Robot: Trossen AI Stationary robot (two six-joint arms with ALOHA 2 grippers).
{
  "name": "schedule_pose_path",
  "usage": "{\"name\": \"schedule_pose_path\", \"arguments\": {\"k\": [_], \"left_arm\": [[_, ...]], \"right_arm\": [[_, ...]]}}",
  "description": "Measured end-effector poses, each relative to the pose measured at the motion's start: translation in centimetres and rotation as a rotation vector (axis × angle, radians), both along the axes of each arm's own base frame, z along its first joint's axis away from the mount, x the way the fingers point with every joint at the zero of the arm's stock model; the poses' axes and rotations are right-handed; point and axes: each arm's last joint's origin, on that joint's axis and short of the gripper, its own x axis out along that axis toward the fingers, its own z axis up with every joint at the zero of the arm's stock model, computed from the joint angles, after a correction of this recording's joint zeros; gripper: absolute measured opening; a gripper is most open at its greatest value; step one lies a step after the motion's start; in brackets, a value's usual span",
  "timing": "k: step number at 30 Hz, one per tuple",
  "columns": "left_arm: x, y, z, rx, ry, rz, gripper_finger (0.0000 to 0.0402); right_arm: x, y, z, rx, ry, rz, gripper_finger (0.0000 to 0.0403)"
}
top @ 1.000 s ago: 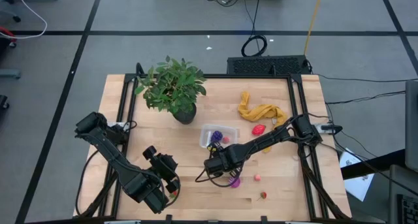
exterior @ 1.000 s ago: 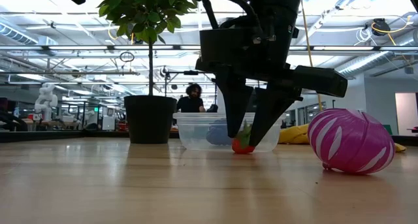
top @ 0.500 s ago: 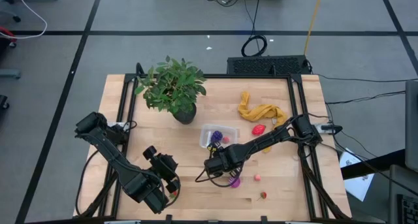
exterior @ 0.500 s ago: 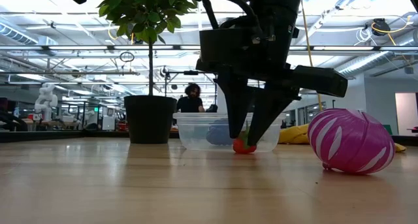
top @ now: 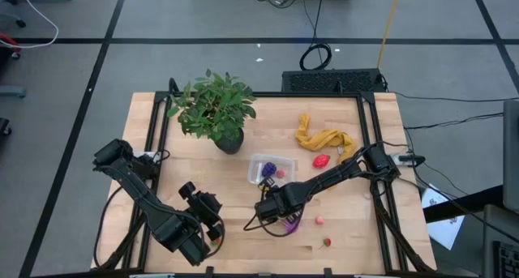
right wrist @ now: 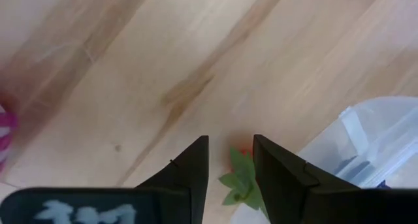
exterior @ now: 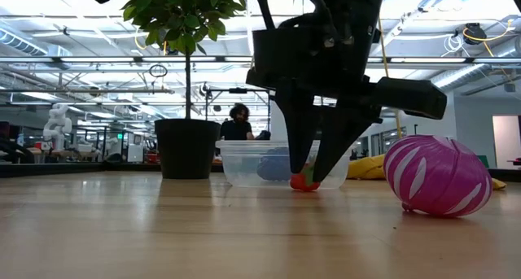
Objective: Pick and placing Produce into tupperware
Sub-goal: Put the middle strawberry into the bin
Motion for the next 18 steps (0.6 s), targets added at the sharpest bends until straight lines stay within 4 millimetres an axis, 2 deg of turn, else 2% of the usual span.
{"name": "schedule_pose_path", "arguments": {"k": [18], "left_arm": [[0.09,-0.07,-0.03,0.002,0.002,-0.014,0.0177]], "right_arm": [[-0.47,-0.15,-0.06,-0.014,0.043,-0.025,0.011]]}}
